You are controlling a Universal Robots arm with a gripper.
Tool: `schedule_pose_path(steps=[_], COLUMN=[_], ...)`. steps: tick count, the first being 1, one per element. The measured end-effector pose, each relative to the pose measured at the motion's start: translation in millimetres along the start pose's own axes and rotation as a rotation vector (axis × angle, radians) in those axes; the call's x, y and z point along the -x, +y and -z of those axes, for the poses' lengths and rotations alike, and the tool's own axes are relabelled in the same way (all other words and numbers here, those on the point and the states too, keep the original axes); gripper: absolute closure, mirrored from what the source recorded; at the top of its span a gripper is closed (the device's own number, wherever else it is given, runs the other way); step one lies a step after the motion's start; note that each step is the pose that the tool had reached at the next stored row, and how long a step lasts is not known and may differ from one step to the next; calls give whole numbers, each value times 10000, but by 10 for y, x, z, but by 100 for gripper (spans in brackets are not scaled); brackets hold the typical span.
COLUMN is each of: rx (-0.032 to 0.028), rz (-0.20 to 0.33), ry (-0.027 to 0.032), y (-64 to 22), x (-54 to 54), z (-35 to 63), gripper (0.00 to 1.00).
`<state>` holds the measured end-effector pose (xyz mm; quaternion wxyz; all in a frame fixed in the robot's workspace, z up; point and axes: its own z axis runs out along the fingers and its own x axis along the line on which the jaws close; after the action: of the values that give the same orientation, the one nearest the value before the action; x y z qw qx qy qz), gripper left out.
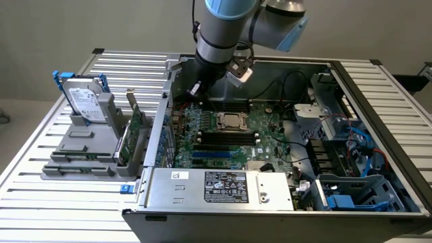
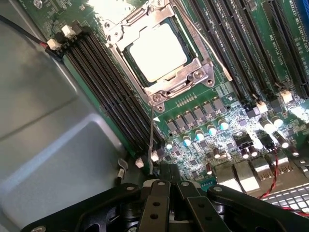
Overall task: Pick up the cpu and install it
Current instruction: 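Install the first cpu locking lever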
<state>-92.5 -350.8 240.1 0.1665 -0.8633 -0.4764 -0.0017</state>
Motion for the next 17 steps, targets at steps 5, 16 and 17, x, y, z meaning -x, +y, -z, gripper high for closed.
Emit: schedule_pose_path(steps=[5,16,17], rx=[125,579,635], rz=[-56,-434,-508], ry=[302,901,951], y=[-18,-21,-21], x=[4,3,3], z=[-4,-5,-6], gripper=[89,89,89])
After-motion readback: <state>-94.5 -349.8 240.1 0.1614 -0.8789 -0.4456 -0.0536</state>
